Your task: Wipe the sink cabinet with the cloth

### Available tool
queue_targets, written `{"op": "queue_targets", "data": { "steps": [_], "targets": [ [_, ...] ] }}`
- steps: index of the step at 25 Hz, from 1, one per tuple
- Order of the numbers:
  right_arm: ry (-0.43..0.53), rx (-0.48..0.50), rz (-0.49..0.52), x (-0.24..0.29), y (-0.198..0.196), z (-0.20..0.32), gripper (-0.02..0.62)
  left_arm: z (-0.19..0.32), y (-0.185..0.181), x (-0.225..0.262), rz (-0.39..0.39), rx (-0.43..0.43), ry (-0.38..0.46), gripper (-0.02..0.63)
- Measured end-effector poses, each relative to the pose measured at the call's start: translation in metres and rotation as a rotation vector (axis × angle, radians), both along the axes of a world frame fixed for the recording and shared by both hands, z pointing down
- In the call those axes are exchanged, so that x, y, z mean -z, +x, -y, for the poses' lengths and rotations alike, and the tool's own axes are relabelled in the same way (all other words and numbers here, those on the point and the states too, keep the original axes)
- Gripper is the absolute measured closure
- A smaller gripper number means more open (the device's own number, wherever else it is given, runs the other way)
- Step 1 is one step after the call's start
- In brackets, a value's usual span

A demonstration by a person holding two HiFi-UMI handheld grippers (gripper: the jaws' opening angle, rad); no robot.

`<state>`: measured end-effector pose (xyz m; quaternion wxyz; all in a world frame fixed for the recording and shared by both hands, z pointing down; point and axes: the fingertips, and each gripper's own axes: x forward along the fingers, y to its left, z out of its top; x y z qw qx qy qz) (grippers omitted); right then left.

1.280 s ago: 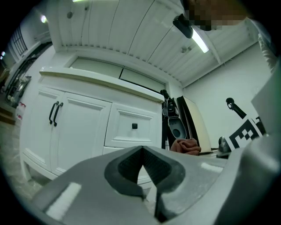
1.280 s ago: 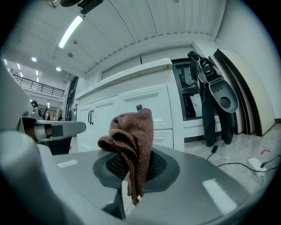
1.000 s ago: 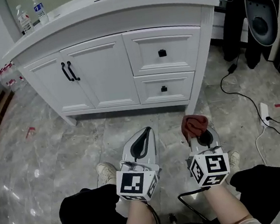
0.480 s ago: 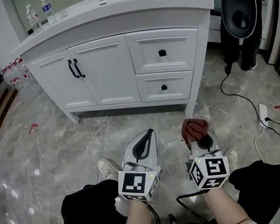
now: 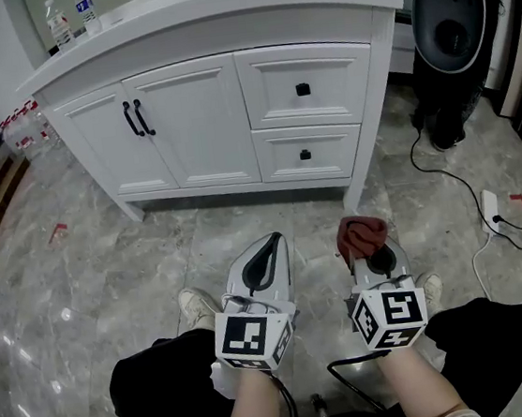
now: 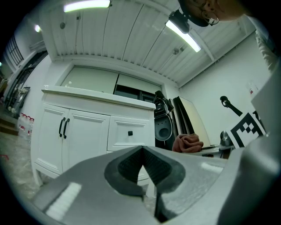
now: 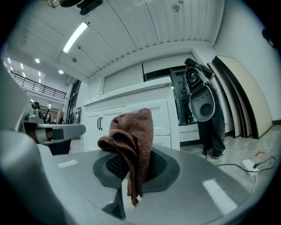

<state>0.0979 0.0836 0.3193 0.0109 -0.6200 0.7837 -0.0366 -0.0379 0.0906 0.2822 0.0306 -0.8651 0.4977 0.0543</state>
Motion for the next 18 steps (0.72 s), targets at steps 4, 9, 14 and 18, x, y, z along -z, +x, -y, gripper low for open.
{"op": "queue_targets", "data": {
  "steps": [4, 9, 14, 18],
  "targets": [
    [-0.009, 0.002, -0.006, -0.0053, -0.0027, 0.0032, 0.518, 0.0033, -0.0039, -0.0012, -0.014, 0.008, -0.011, 0.606],
    [-0.018, 0.009, 0.001, -0.0079, -0.0054, 0.0050, 0.518, 0.0057, -0.0048, -0.0041, -0.023, 0.009, -0.016, 0.606],
    [-0.024, 0.011, 0.002, -0.0079, -0.0049, 0.0049, 0.518, 0.0058, -0.0043, -0.0058, -0.016, 0.009, -0.022, 0.606],
    [-0.028, 0.013, -0.006, -0.0069, -0.0046, 0.0032, 0.518, 0.0040, -0.0044, -0.0068, -0.014, 0.015, -0.027, 0.606]
  ]
}}
